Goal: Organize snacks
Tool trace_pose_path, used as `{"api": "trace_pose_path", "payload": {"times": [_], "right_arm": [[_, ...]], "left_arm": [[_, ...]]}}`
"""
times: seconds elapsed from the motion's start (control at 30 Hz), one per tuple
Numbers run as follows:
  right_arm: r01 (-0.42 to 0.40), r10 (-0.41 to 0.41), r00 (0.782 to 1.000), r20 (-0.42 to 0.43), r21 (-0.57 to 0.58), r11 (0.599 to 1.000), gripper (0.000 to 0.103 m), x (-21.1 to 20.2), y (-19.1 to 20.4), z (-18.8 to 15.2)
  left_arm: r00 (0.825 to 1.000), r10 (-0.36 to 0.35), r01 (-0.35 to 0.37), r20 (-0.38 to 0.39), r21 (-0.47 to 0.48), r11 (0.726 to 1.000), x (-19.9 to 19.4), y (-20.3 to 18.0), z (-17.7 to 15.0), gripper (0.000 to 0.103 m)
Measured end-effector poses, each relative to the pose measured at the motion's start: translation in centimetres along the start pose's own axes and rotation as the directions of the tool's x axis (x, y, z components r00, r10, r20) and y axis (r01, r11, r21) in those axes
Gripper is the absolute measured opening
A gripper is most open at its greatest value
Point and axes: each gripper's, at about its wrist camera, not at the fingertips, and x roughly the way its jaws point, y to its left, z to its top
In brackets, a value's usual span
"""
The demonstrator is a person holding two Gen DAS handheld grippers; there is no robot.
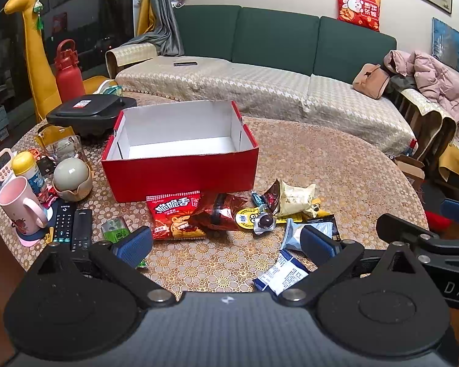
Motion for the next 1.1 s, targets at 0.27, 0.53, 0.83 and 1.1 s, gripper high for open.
{"api": "trace_pose_path", "payload": {"times": [0.27, 0.53, 0.83, 1.1], "right_arm": [[-0.001, 0.001, 1.000, 0.010, -0.003, 1.000, 0.103, -0.25, 0.05, 0.08], [0.000, 0.000, 1.000, 0.013, -0.004, 1.000, 0.103, -0.37, 0.16, 0.09], [-0.003, 0.003, 1.000, 0.015, -0.003, 1.000, 0.103, -0.44, 0.16, 0.08], [-0.010, 0.010, 1.000, 0.007, -0.012, 1.000, 0.103, -0.45, 0.15, -0.13]], "left_arm": [[1.000, -0.005, 0.005, 0.005, -0.008, 1.000, -0.21, 0.09, -0.04, 0.103], [1.000, -0.010, 0.010, 0.007, -0.012, 1.000, -0.31, 0.14, -0.15, 0.103], [1.000, -0.011, 0.012, 0.008, -0.014, 1.000, -0.40, 0.18, -0.19, 0.103], [1.000, -0.023, 0.022, -0.010, -0.025, 0.999, -0.02, 0.27, -0.49, 0.103]]}}
